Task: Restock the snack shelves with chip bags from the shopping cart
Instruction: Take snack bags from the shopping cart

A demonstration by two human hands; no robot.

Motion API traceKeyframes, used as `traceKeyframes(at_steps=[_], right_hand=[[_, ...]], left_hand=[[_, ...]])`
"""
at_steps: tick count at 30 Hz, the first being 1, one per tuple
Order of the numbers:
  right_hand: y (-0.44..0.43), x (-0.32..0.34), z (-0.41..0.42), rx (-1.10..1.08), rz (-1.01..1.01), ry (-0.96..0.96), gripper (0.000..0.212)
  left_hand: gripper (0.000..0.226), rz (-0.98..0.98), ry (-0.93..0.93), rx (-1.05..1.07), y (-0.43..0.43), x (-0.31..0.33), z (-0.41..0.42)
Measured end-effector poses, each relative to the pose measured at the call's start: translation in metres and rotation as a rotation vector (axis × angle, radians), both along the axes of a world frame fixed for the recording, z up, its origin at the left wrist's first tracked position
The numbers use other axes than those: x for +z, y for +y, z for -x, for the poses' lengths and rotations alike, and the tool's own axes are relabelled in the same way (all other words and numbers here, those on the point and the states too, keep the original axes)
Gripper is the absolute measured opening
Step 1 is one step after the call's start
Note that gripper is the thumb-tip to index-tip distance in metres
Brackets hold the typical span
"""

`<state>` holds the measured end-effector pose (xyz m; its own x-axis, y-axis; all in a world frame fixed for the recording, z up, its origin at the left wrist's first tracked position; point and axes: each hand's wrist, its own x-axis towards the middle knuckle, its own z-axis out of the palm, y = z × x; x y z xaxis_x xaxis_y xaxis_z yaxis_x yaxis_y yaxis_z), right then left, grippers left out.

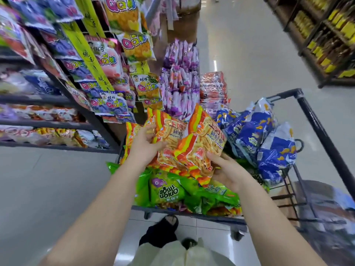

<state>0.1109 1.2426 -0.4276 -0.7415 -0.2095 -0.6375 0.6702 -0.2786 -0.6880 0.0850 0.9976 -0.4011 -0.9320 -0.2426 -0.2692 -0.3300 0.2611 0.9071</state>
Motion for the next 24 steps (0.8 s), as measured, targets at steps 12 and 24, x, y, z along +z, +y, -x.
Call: traceKeyframes(at_steps=[12, 24], right_hand=[[-0.081, 0.020, 0.003, 0.293, -0.224, 0.410, 0.105], [-0.303, 0.039, 0.005, 0.659, -0.242, 0.591, 0.086]], left_hand=[[0.051, -0.222, 0.225, 0.544, -0.088, 0.010, -0.116], [0.048, -0.278, 0.429, 1.008, -0.253, 0.013, -0.223]])
